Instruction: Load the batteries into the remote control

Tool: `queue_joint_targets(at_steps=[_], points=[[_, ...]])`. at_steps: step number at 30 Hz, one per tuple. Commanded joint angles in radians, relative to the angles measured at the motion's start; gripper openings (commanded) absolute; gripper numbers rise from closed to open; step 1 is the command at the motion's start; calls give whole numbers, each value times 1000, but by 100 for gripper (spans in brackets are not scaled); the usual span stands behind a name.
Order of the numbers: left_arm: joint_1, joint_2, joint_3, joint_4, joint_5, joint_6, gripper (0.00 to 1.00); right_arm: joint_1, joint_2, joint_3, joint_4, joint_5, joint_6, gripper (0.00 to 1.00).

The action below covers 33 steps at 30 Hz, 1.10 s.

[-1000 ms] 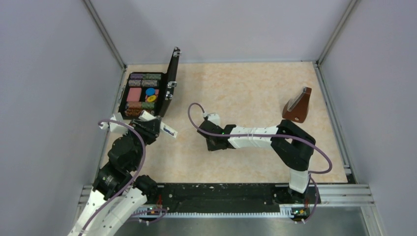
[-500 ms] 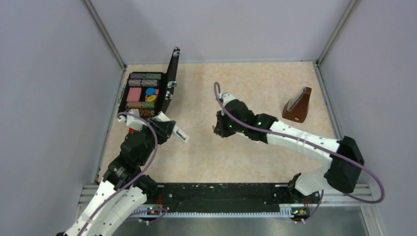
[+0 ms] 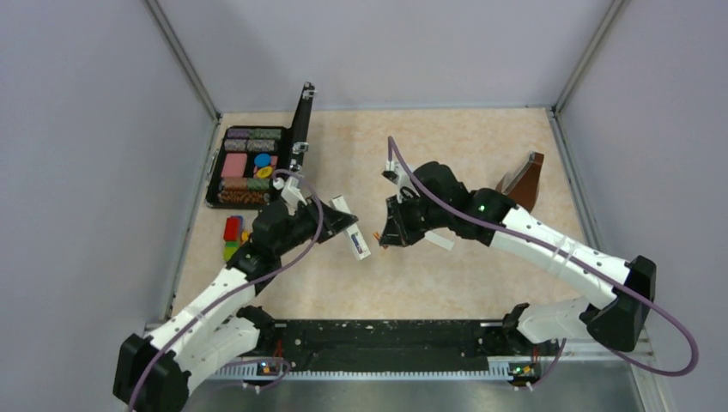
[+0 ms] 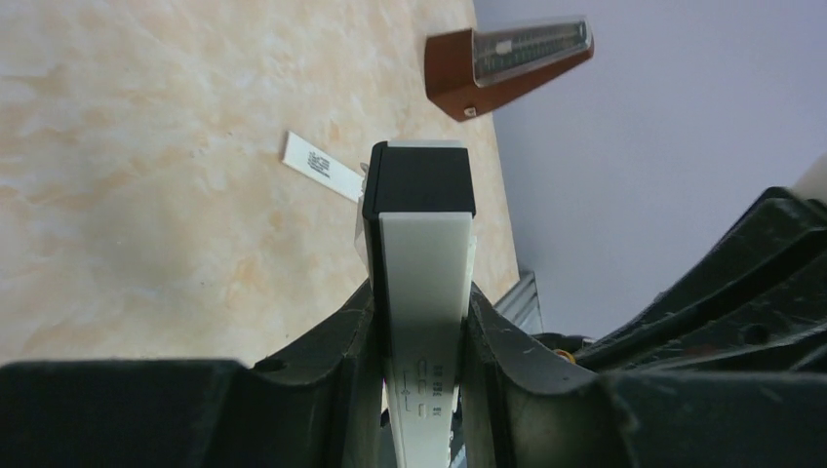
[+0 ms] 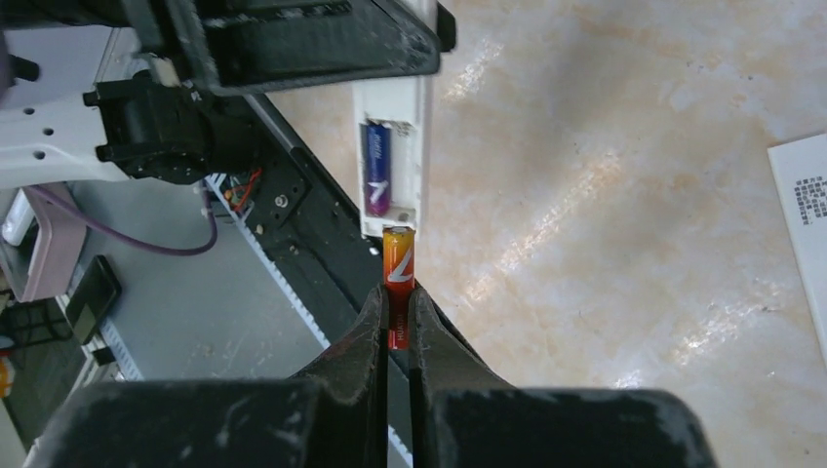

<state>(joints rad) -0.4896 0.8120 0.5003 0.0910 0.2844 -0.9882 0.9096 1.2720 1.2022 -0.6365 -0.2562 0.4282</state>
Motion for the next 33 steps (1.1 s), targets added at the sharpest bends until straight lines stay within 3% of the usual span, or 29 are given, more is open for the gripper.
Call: queue_joint_targets(at_steps=[1,15,20,29,33], points=[[5,109,2,293,218,-37,0,4,23,101,-136,-25,46,0],[6,377,58,490,428,-189,0,4,38,44,-141,34,126,0],[5,416,43,575,430,-234,0,4,39,15,-128,38,158,0],[3,422,40,580,409,-218,0,5,31,-35,-62,32,265,0],[3,389,56,477,392,-147,0,4,21,-36,-48,40,295,0]])
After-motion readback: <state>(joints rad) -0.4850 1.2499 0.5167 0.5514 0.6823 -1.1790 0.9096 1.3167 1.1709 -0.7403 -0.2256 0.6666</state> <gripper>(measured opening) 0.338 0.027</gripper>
